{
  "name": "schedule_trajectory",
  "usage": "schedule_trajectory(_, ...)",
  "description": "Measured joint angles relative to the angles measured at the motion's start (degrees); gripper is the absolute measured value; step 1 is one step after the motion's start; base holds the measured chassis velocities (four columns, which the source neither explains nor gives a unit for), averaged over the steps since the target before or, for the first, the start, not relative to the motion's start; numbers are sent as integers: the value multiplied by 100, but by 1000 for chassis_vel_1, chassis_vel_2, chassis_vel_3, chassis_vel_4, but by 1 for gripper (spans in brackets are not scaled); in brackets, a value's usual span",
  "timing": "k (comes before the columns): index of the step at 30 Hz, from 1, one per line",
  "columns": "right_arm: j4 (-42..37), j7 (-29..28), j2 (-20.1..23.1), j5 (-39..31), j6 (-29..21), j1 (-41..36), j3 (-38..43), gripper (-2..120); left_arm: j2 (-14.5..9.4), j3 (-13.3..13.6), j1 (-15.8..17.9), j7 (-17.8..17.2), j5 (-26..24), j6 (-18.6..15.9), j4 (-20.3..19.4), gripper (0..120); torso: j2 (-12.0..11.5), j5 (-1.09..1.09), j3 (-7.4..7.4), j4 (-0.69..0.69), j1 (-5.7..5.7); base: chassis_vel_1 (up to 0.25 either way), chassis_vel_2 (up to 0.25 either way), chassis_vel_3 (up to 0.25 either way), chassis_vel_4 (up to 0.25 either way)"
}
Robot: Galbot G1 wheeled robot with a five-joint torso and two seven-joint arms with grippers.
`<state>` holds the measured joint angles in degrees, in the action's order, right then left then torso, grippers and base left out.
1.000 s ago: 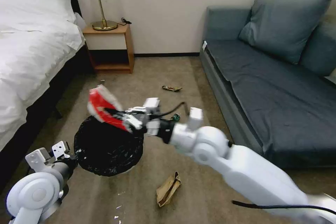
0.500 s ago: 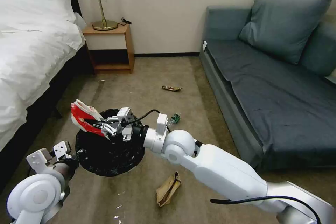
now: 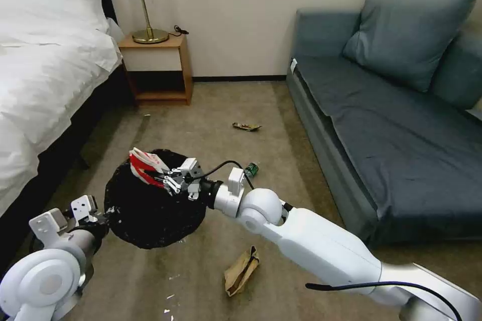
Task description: Pick up the trash bin, then pick up the garbage on the floor and place it into the trash bin.
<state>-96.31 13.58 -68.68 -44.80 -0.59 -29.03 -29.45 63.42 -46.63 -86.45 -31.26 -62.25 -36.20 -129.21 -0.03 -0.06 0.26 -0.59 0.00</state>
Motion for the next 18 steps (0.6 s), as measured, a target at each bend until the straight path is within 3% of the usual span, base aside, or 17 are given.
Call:
schedule_trajectory(4, -18, -63, 6, -6, -1, 0, 18, 28, -12, -1, 16, 50, 39, 32, 0, 1, 0, -1, 0, 0, 0, 0, 0, 0, 0)
schedule_trajectory(6, -35, -158, 12, -7, -8, -1, 35, 39, -20, -5, 18, 165, 205, 73, -10, 1, 0, 0, 0, -1, 0, 0, 0, 0, 0)
schedule_trajectory(11, -91, -212, 22, -44, 48, -2, 107, 54, -13, 6, 5, 222, 327, 107, -20, 1, 0, -1, 0, 0, 0, 0, 0, 0, 0)
schedule_trajectory(13, -308, -155, 126, -91, 169, -28, 372, 68, -12, -9, -9, 374, 602, 193, 37, 1, 0, 0, 0, 1, 0, 0, 0, 0, 0)
schedule_trajectory(14, -308, -155, 126, -91, 169, -28, 372, 68, -12, -9, -9, 374, 602, 193, 37, 1, 0, 0, 0, 1, 0, 0, 0, 0, 0)
schedule_trajectory(16, -506, -83, 248, -130, 213, -60, 575, 73, -21, -40, -12, 469, 757, 243, 86, 1, 0, 0, 0, 1, 0, 0, 0, 0, 0)
schedule_trajectory(18, -992, 103, 651, -376, 247, -124, 1151, 85, -65, -137, 17, 614, 1047, 354, 246, 1, 0, 0, 0, -1, 0, 0, 0, 0, 0)
